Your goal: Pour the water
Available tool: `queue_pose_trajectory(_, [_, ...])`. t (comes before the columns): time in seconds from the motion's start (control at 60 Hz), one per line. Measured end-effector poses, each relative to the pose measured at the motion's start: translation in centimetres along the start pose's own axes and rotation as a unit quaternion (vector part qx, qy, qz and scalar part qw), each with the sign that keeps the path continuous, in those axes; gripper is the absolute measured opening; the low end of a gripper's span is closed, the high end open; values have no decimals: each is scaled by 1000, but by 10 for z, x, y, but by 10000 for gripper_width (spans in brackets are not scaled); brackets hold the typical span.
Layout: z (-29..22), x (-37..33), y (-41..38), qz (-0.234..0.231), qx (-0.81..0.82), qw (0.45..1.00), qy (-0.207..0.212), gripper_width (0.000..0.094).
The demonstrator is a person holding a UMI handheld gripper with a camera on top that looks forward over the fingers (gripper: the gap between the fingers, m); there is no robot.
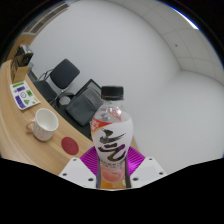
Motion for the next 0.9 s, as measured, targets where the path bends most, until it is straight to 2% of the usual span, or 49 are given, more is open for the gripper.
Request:
queue_pose_trajectory(0.183, [-30, 62, -6, 47, -246, 968, -2, 328])
queue_pose_trajectory(0.383, [-45, 100, -36, 79, -493, 866, 5, 326])
queue_pose_trajectory(0.517, [-51, 108, -50, 93, -590, 801, 28, 325])
queue_pose_trajectory(0.583, [-52, 109, -56, 91, -611, 785, 40, 327])
queue_pose_trajectory(0.767, [-55, 105, -56, 85, -594, 798, 62, 327])
queue_pose_trajectory(0.833, [-59, 101, -51, 69, -535, 839, 73, 325])
queue_pose_trajectory(0.9, [-66, 94, -44, 33, -435, 896, 85, 327])
Point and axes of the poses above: the point between the fingertips, and its own axes, seen from behind it with the camera up: y to the right, z down, x forward, the way the camera looks, the point moved 8 cm from there along -x, backward, against the way the camera looks, and after that the axes turned 6 degrees about -x, right-handed, at the moved point
